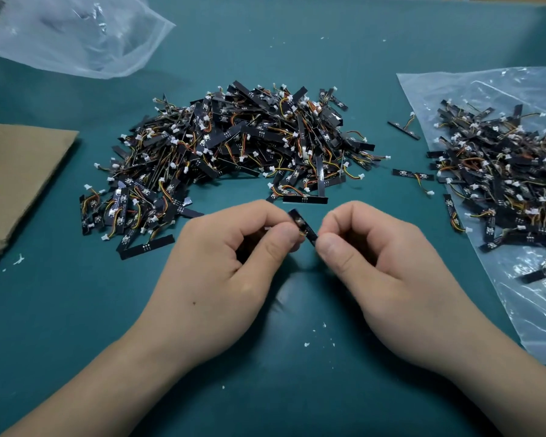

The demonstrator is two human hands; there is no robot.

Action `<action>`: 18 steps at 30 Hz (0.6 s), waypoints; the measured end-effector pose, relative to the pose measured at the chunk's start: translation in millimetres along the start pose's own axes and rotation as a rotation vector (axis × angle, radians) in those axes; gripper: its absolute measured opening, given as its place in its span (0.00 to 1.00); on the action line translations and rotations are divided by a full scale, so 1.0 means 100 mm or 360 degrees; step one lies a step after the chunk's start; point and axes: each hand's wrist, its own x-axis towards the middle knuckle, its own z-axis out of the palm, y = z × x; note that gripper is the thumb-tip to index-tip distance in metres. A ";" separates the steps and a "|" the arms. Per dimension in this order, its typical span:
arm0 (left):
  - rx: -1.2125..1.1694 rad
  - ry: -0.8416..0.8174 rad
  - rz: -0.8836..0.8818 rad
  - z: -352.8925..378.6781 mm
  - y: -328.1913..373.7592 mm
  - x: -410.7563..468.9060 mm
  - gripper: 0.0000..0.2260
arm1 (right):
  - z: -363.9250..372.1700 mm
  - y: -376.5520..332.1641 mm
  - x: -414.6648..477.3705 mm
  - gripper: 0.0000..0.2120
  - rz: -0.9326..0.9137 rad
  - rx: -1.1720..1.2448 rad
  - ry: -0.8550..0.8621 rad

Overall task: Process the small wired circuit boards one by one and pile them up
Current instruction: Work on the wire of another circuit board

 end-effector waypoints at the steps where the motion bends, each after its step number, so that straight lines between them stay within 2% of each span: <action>1: -0.0036 0.0000 0.0004 0.00 0.00 0.00 0.08 | -0.01 0.00 -0.01 0.08 0.0000 0.0011 -0.0031; 6: -0.0031 -0.0024 0.0048 0.01 0.01 0.00 0.07 | 0.03 0.00 -0.03 0.15 -0.0166 -0.0220 -0.0073; 10: -0.0089 -0.0182 0.0147 0.00 0.00 0.01 0.07 | 0.03 0.04 -0.05 0.18 -0.0169 -0.0040 0.0106; 13: -0.0040 -0.0319 0.0276 0.00 -0.02 -0.01 0.12 | 0.02 0.03 -0.05 0.20 -0.0177 0.0093 0.0141; 15: -0.0079 -0.0331 0.0211 0.01 -0.05 -0.03 0.19 | 0.03 0.02 -0.06 0.21 -0.0212 0.0094 0.0075; 18: -0.0511 -0.0196 -0.0096 0.00 -0.08 -0.01 0.22 | 0.04 0.00 -0.08 0.22 -0.0243 0.0106 -0.0027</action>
